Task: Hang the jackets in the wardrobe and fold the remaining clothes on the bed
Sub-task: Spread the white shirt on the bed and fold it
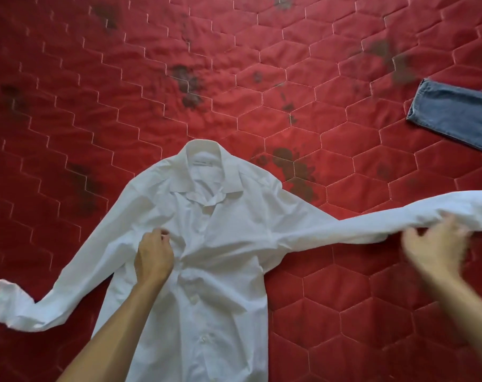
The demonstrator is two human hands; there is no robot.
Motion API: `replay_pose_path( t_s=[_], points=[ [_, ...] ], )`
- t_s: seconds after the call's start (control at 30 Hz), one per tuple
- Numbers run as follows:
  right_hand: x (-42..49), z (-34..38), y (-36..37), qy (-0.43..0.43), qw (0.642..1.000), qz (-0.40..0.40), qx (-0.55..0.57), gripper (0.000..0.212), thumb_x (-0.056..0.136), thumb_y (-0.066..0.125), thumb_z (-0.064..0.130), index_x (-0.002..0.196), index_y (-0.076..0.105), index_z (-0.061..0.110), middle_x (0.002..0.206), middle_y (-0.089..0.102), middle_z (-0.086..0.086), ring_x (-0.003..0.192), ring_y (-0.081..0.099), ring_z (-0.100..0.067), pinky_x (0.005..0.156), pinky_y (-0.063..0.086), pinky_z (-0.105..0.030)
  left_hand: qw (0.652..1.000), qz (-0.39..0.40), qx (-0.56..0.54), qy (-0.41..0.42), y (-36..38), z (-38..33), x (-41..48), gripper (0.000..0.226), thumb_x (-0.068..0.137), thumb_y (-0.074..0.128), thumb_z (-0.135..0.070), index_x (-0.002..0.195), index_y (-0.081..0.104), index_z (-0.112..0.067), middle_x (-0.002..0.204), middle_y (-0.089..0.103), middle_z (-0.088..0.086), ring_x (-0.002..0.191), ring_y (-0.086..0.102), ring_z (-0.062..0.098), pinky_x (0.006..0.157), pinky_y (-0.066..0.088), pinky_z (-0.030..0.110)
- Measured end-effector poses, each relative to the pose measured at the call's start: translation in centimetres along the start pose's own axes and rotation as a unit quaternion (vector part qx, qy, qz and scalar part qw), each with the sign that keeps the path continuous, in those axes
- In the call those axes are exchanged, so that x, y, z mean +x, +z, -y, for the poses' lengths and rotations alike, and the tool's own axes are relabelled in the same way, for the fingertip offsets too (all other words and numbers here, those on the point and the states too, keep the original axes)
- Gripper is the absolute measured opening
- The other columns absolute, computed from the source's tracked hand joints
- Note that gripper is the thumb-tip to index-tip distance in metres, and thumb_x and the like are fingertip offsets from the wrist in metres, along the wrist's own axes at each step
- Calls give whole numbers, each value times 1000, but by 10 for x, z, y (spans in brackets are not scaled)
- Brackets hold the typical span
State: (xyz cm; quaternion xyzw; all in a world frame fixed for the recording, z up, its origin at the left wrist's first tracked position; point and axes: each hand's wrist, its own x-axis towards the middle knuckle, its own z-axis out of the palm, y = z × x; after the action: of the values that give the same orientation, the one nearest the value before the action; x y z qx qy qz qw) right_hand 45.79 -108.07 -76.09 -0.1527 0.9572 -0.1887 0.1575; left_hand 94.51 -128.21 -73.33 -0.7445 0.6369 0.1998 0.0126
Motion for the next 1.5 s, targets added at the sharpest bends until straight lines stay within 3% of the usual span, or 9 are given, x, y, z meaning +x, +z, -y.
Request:
replay_pose_path(
  t_s=[0.1,0.23,0.43,0.6,0.8,1.03,1.2,1.33,1.5],
  points=[
    [-84,131,34,-237,961,124,-64,39,88,64,19,125,60,7,121,63,-18,113,55,-39,100,40,-49,996,-28,37,83,-7,-5,49,28,99,55,-16,125,59,-9,121,60,15,112,55,33,87,48,45],
    [-91,191,119,-288,924,227,-111,54,88,68,38,135,51,17,129,56,-8,120,49,-33,100,37,-44,987,-39,98,117,-10,-6,124,54,94,64,-22,142,43,-9,144,46,16,134,40,36,110,35,52],
    [-76,221,139,-248,946,180,-106,24,95,60,28,100,56,5,94,57,-20,94,56,-45,74,41,-44,987,-62,86,121,-28,15,193,19,99,58,-24,110,62,-9,105,67,17,98,61,38,87,44,48],
    [-20,280,113,-329,935,106,-83,31,99,52,43,94,53,12,77,62,-24,74,61,-46,66,48,-47,979,-93,53,173,-87,16,273,27,103,49,-29,101,63,-6,95,67,23,87,61,42,72,47,48],
    [17,354,172,-340,931,83,-107,35,102,46,36,104,60,3,104,63,-33,98,59,-49,85,45,-52,986,-128,65,90,-93,-5,346,44,105,36,-41,127,53,-7,129,52,27,120,50,45,102,39,54],
    [-114,277,183,-366,926,53,73,20,96,57,17,114,60,8,104,57,-9,92,50,-17,86,41,-27,962,-121,5,245,-14,56,190,41,102,46,-28,136,48,-6,144,42,22,133,41,38,112,32,48],
    [-216,160,156,-119,978,157,73,9,95,61,15,104,62,14,95,62,0,83,59,-12,78,47,-25,992,-36,-15,124,25,122,39,60,96,47,-41,144,43,-5,158,25,20,144,28,39,116,26,53],
    [-278,111,143,-99,954,283,14,7,94,62,23,99,64,18,88,65,4,80,61,-12,76,49,-32,998,38,-3,41,34,153,-32,69,97,49,-49,151,31,-10,162,17,16,146,23,34,117,23,50],
    [-313,90,133,-61,903,423,-31,25,92,57,51,86,63,27,77,67,9,73,63,-9,66,50,-33,1000,-12,-14,16,20,173,-49,23,94,65,-23,106,63,-4,112,57,17,103,52,32,85,49,49]
  ],
)
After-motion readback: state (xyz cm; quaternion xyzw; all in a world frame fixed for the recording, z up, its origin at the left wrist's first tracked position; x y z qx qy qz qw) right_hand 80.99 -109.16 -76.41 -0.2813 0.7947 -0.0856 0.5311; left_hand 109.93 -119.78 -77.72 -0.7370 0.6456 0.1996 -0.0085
